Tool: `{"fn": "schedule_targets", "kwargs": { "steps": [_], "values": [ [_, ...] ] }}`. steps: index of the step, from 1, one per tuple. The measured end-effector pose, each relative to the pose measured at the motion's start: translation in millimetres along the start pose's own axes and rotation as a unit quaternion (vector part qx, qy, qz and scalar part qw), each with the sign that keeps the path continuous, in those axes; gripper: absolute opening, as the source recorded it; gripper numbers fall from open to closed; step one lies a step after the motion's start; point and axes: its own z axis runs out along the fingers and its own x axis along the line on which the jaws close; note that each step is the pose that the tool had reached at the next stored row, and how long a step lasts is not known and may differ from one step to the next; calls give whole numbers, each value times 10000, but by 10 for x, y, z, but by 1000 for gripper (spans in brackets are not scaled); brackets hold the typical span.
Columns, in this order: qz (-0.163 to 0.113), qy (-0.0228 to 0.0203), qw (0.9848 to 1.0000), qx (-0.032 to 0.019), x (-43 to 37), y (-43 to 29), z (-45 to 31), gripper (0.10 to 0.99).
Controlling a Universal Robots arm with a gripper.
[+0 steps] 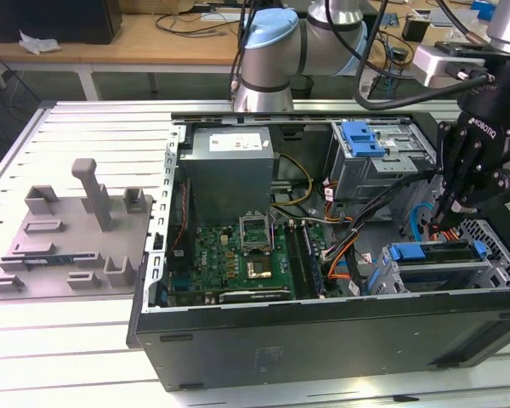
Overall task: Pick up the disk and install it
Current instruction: 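Insert the second disk wire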
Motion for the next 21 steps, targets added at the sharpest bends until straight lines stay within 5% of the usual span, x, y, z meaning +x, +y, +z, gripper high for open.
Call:
{"fn": "schedule_targets", "kwargs": {
  "steps": [4, 7, 12, 14, 15, 21],
  "values": [
    [2, -63, 10000, 19, 74, 3, 13, 161],
    [0, -151, 9999, 13, 135, -1, 25, 161],
    [-4, -426, 9991, 6, 251, -11, 45, 161],
    [-7, -621, 9981, 5, 316, -17, 58, 161],
    [-9, -685, 9977, 2, 338, -20, 65, 161],
    [-25, -811, 9967, -6, 371, -23, 100, 161]
  ]
}}
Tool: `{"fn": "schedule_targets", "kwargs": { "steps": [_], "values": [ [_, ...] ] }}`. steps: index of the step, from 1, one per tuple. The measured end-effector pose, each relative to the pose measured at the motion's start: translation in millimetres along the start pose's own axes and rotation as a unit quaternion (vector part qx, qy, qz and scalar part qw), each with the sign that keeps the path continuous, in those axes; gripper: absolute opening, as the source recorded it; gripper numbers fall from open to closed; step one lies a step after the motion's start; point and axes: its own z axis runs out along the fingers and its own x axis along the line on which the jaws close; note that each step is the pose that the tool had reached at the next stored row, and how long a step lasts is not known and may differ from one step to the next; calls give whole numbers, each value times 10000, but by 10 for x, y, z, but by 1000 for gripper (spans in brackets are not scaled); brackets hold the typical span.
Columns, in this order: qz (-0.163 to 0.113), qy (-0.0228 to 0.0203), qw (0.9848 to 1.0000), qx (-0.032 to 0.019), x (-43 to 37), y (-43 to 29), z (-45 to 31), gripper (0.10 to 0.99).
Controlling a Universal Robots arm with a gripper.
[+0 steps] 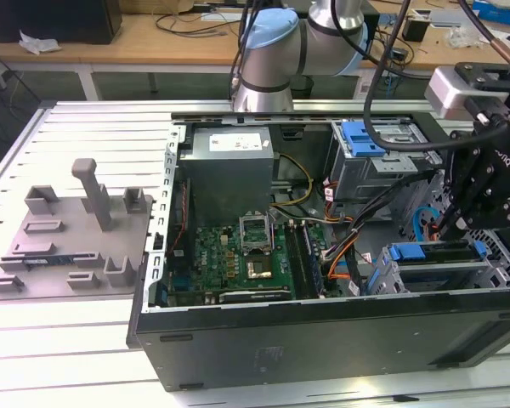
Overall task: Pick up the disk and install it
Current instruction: 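Insert the second disk wire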
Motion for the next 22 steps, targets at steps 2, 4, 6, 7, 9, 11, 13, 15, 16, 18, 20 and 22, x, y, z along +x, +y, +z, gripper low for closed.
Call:
{"fn": "schedule_targets", "kwargs": {
  "steps": [2, 4, 6, 7, 9, 11, 13, 15, 16, 18, 20, 22],
  "values": [
    [-11, -27, 10000, -2, 4, 0, 19, 161],
    [-24, -38, 10000, -3, 5, -1, 29, 161],
    [-44, -45, 10000, -3, 5, -1, 39, 161],
    [-53, -46, 10000, -3, 5, -1, 41, 161],
    [-72, -49, 10000, 0, 5, -1, 45, 161],
    [-86, -54, 9999, 8, 5, -1, 49, 161],
    [-98, -60, 9999, 12, 5, -1, 55, 161],
    [-110, -75, 9999, 14, 4, -1, 60, 161],
    [-116, -84, 9999, 16, 4, -1, 63, 161],
    [-130, -104, 9999, 20, 5, -1, 68, 161],
    [-142, -127, 9998, 31, 5, -1, 75, 161],
    [-152, -141, 9998, 35, 6, -2, 82, 161]
  ]
}}
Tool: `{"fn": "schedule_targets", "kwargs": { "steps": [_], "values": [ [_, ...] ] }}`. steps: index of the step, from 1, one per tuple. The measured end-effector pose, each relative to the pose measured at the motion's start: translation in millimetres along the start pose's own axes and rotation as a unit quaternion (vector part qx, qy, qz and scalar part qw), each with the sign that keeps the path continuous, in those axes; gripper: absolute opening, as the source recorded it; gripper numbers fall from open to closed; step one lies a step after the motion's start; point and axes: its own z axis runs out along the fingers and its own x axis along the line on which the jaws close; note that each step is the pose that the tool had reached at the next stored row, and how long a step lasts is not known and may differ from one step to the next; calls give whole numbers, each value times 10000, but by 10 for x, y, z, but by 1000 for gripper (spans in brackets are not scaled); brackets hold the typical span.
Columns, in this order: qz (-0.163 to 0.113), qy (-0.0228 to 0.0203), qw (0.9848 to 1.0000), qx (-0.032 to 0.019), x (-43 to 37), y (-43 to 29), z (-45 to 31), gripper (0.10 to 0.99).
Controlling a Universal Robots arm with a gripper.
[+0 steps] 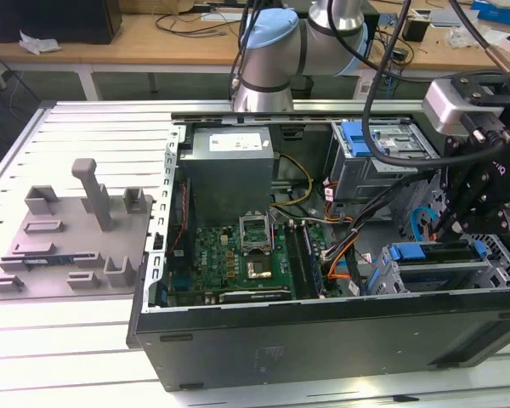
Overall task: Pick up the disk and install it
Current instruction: 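Insert the second disk wire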
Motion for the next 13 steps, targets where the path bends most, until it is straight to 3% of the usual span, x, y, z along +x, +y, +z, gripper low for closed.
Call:
{"fn": "schedule_targets", "kwargs": {
  "steps": [8, 13],
  "values": [
    [-36, -46, 10000, 26, 10, -1, 21, 161],
    [-41, -51, 10000, 29, 22, -1, 38, 161]
  ]
}}
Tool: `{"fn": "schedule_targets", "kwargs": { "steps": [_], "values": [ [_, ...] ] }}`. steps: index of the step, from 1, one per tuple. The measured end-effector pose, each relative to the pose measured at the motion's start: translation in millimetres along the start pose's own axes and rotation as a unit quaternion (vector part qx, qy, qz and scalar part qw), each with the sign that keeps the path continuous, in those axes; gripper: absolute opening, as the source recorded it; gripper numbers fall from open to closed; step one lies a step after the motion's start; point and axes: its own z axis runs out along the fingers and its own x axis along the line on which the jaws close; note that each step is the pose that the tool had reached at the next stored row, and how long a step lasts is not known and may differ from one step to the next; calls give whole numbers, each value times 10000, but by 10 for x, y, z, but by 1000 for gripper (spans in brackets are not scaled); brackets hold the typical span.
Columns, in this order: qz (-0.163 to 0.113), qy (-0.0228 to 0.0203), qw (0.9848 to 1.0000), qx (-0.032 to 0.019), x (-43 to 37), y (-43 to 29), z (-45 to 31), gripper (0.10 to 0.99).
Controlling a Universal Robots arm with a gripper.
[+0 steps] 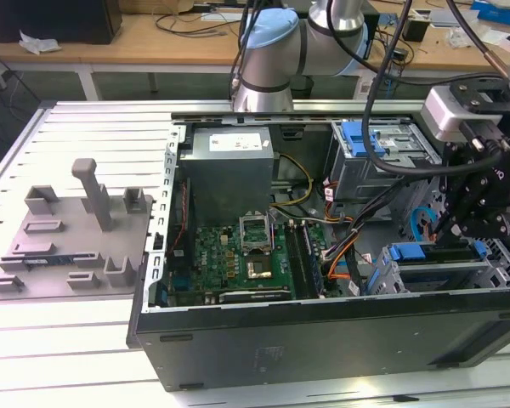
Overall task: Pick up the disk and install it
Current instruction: 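Insert the second disk wire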
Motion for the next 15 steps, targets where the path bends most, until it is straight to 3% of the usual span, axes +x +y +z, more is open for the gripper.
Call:
{"fn": "schedule_targets", "kwargs": {
  "steps": [15],
  "values": [
    [-235, -1, 9997, 18, 2, 0, 42, 161]
  ]
}}
